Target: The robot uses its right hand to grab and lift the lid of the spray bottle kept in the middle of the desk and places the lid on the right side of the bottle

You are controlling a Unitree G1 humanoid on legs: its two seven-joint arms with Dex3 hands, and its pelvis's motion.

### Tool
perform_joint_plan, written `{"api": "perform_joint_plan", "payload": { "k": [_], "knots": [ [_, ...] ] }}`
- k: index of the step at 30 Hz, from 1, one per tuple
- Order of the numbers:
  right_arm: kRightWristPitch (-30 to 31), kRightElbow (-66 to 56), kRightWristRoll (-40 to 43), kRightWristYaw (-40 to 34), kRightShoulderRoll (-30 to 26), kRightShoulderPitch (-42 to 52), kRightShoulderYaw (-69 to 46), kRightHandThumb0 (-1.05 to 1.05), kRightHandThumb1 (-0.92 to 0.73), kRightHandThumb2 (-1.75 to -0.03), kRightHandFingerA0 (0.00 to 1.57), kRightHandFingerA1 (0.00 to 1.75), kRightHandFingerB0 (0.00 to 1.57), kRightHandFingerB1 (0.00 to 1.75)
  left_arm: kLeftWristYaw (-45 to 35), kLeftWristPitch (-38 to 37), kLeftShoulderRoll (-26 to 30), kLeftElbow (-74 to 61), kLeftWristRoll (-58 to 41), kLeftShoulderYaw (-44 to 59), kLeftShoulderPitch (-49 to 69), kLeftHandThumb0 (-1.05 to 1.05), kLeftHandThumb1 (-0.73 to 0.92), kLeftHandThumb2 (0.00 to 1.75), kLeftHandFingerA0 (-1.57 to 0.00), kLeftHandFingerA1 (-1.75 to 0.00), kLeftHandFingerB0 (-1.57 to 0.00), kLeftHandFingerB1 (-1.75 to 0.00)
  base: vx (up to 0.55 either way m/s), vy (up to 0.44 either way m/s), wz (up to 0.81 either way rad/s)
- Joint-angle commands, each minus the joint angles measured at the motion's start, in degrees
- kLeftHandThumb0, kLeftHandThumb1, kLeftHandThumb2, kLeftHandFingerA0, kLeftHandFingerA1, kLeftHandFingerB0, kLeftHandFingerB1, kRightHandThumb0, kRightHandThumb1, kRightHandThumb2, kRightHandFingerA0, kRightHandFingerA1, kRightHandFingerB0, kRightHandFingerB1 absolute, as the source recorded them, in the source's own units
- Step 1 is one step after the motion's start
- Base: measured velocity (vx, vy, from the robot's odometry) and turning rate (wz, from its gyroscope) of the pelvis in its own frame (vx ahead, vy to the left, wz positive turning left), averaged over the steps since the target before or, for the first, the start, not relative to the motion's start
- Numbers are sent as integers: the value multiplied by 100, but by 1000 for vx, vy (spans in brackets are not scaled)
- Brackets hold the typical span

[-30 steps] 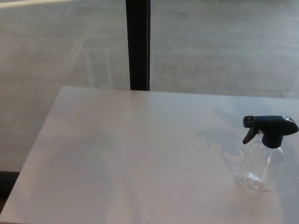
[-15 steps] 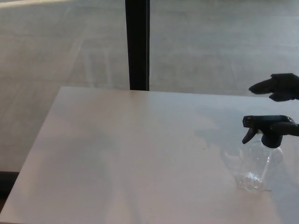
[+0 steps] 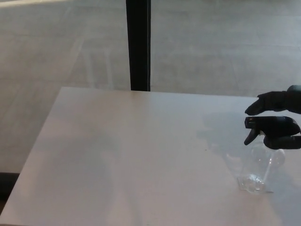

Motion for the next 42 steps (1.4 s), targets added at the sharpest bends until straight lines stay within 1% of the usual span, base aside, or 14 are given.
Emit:
{"api": "perform_joint_plan", "payload": {
  "k": [1,4,5,6,18,21,22,23,24,25,27,34,35,42],
  "knots": [
    [-41,-279,-1510,-531,-118,23,117,-59,-66,-60,82,101,44,36,-63,-207,92,24,-78,-2,54,-83,88,66,-55,-51,-38,-40,0,0,0],
    [-226,-425,-2123,-1271,-106,198,153,-44,-71,-61,92,128,52,37,-38,-165,82,19,-98,16,51,-80,87,66,-56,-50,-38,-40,0,0,0],
    [-347,-399,-2229,-1540,-84,249,143,-39,-70,-63,91,137,57,39,-34,-168,76,24,-98,17,56,-76,68,108,-50,-61,-32,-52,0,0,0],
    [-385,-387,-2249,-1685,-57,296,114,-40,-70,-63,91,144,59,41,-26,-145,70,35,-123,42,43,-79,87,65,-57,-50,-40,-40,0,0,0],
    [-832,-195,-2590,-2798,55,691,-10,-34,-68,-65,89,165,72,48,-66,-171,57,28,-122,40,129,-81,87,66,-54,-52,-37,-40,0,0,0],
    [-1080,-40,-2529,-3415,141,856,-189,-37,-65,-59,95,169,94,54,-2,-155,71,55,-67,-3,99,-81,87,66,-57,-50,-38,-39,0,0,0],
    [-1093,-20,-2561,-3540,163,888,-208,-38,-64,-64,95,172,95,58,-8,-181,77,60,-23,-44,101,-79,69,109,-49,-60,-31,-52,0,0,0],
    [-1099,-15,-2569,-3557,166,892,-211,-38,-64,-64,95,172,95,58,-9,-183,78,60,-19,-49,101,-79,69,109,-49,-60,-31,-52,0,0,0],
    [-1149,33,-2575,-3656,182,909,-215,-38,-67,-64,91,173,94,74,2,-166,74,56,-37,-33,96,-81,87,66,-57,-49,-38,-39,0,0,0],
    [-1206,68,-2598,-3760,187,931,-215,-36,-71,-61,92,175,85,112,-11,-161,72,45,-56,-19,99,-82,70,108,-51,-61,-33,-53,0,0,0],
    [-1264,95,-2540,-3768,206,962,-244,-35,-69,-60,92,174,91,90,-38,-189,66,55,-64,-10,118,-85,70,108,-52,-61,-34,-53,0,0,0],
    [-1094,141,-1545,-2935,455,876,-835,-28,-68,-74,91,164,88,92,5,-206,68,45,-49,-19,124,-80,68,109,-51,-61,-32,-52,0,0,0],
    [-1163,186,-1540,-2915,504,871,-916,-27,-66,-77,92,158,90,90,2,-202,72,53,-52,-18,119,-83,87,66,-58,-50,-38,-39,0,0,0],
    [-1261,406,-1399,-2291,459,429,-1476,-24,-68,-79,90,153,88,83,59,-193,91,72,-47,-28,106,-83,87,67,-58,-49,-39,-39,0,0,0]
  ]
}}
